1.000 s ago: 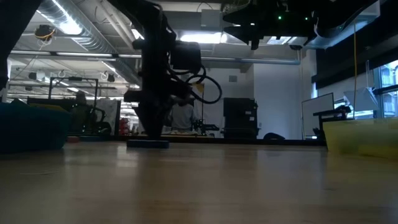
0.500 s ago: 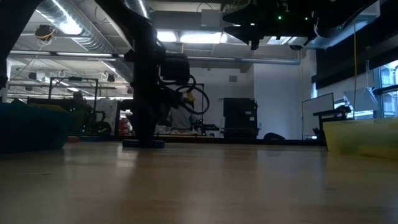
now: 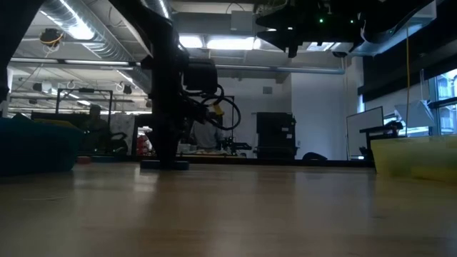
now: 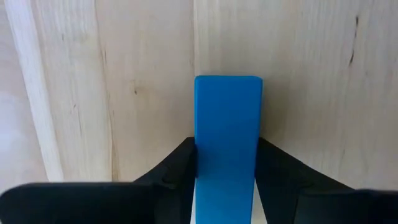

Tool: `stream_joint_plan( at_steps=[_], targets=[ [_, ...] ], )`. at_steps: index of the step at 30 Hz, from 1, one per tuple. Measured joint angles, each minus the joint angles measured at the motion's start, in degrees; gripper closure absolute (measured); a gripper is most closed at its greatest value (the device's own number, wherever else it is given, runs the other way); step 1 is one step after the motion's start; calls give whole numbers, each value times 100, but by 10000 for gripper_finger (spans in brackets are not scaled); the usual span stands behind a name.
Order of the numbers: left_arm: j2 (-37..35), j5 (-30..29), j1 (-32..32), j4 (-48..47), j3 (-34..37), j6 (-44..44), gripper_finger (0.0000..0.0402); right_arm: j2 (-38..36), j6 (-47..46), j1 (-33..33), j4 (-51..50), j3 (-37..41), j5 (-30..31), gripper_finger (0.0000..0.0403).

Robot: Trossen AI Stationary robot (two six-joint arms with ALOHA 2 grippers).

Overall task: Sort blocks by size
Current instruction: Put the blue rectangular block into the yellow bin

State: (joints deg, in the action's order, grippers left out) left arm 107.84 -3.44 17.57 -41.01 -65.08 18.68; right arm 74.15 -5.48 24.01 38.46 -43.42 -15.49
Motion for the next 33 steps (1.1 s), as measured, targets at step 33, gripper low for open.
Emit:
stream_joint_plan(
  at_steps=[33],
  targets=[
    [-5243,532,-390,5241,2320,-528,272,615,588,-7,640,-105,-607,157]
  ],
)
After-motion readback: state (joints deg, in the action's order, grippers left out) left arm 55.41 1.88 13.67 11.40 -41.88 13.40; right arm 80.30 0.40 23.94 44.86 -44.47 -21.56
